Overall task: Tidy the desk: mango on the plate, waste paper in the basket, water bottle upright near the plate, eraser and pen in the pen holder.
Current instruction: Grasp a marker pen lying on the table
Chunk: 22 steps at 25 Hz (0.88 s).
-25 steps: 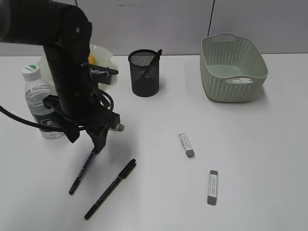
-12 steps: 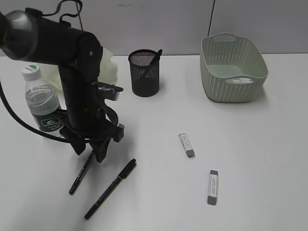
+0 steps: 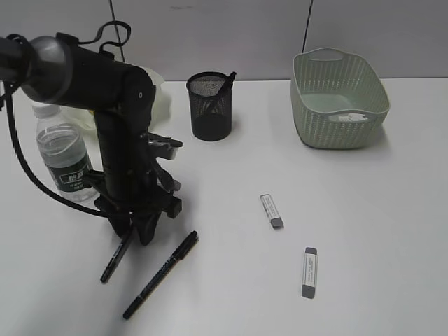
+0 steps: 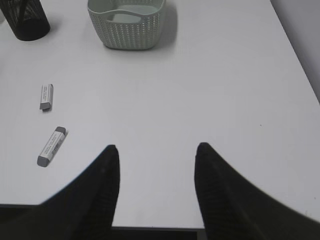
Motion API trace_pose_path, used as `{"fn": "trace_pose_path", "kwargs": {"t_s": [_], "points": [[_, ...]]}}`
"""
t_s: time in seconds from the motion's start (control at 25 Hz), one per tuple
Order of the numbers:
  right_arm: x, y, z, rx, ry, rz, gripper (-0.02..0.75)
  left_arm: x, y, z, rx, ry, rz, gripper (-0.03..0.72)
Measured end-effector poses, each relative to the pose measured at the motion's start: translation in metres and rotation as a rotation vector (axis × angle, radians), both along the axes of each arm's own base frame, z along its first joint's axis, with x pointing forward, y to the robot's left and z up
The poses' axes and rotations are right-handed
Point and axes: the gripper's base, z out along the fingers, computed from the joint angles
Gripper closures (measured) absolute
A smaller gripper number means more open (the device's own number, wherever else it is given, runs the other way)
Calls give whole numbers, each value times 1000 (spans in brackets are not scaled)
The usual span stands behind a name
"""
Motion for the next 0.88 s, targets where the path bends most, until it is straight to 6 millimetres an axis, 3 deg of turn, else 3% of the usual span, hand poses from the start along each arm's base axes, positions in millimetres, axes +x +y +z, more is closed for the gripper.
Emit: {"fn": "trace_pose_path", "kwargs": {"t_s": [0.32, 0.56, 0.8, 0.88], "points": [[0, 0, 0, 0, 0, 0, 344, 5, 7, 0, -27, 9, 7, 414], [0, 0, 0, 0, 0, 0, 344, 6, 7, -3, -19, 19, -3, 444], [0, 0, 0, 0, 0, 0, 344, 7, 9, -3, -3, 15, -12, 610], [0, 0, 0, 0, 0, 0, 344, 7, 9, -3, -3, 17, -12, 609]]}}
